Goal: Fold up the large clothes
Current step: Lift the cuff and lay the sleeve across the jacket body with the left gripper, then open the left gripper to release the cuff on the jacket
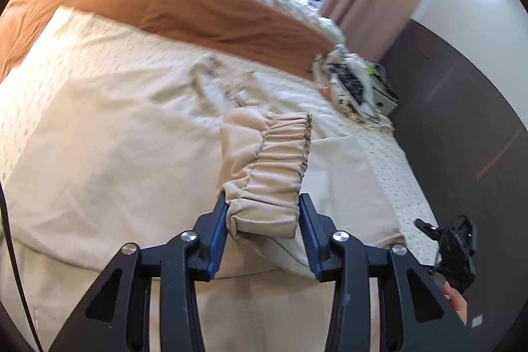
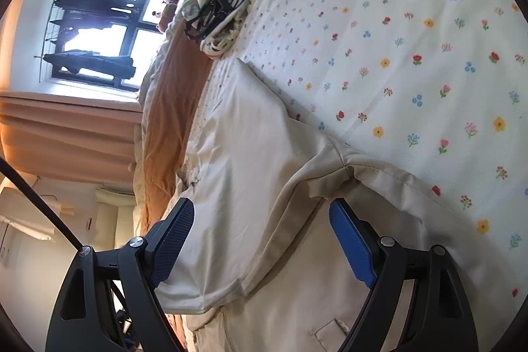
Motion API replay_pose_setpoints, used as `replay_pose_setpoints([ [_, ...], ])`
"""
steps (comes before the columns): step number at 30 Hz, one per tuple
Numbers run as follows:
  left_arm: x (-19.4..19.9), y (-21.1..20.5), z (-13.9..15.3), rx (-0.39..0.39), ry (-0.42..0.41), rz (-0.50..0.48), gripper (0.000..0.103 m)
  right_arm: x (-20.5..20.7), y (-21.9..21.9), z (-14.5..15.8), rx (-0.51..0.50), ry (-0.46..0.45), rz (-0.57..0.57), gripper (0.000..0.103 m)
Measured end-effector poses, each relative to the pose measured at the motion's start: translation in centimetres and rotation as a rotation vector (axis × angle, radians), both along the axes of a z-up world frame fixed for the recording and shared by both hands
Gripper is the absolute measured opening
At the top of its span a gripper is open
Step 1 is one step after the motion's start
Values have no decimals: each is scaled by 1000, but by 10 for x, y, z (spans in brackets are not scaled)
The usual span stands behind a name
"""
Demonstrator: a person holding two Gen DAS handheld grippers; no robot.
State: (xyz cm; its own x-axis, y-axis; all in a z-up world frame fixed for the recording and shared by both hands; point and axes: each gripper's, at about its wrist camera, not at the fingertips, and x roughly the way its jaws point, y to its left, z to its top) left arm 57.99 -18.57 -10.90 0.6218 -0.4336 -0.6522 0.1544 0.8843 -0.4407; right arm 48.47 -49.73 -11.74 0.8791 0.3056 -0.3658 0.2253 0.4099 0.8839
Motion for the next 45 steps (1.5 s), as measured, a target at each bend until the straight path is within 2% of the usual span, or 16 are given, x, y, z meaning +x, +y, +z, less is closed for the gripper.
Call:
replay_pose_setpoints([
  [1, 1, 11, -11, -8, 21, 41, 51, 0, 1, -2, 4, 5, -2, 83],
  [3, 1, 32, -28, -49, 36, 110, 87, 2, 0, -4, 4, 19, -9, 83],
  [4, 3, 42, -33, -70, 65, 132, 94, 3, 0, -4, 1, 22, -10, 83],
  [5, 4, 51, -34, -88, 87, 145, 95, 2, 0, -3, -3, 22, -10, 83],
  [7, -2, 69, -32, -109, 53, 182, 95, 1, 2, 1, -15, 20, -13, 83],
  [9, -7, 77, -33, -87, 49, 206, 95, -2, 3, 2, -24, 21, -21, 83],
  [14, -2, 79, -54, -80, 128, 149, 95, -12, 6, -2, -17, 6, -54, 83],
  [15, 1, 76, -59, -66, 138, 132, 95, -14, 7, -2, -20, 6, -58, 79],
  [16, 2, 71, -63, -47, 148, 118, 94, -15, 7, -3, -24, 10, -60, 75],
  [17, 3, 67, -67, -26, 159, 110, 86, -16, 7, -4, -23, 12, -63, 73],
  [18, 4, 63, -72, 0, 177, 103, 74, -16, 6, -6, -18, 14, -65, 69],
  [21, 3, 54, -83, 67, 230, 98, 48, -20, 1, -13, 6, 14, -64, 63],
  [24, 5, 48, -88, 101, 233, 73, 38, -22, -3, -15, 19, 9, -69, 59],
  [31, 25, 43, -94, 174, 197, 99, 35, -17, -7, -16, 24, 16, -93, 46],
  [43, 14, 57, -89, 215, 189, 158, 35, -14, 1, -6, -32, 63, -100, 46],
  [45, 10, 64, -85, 194, 186, 173, 35, -15, 4, -1, -56, 80, -95, 47],
])
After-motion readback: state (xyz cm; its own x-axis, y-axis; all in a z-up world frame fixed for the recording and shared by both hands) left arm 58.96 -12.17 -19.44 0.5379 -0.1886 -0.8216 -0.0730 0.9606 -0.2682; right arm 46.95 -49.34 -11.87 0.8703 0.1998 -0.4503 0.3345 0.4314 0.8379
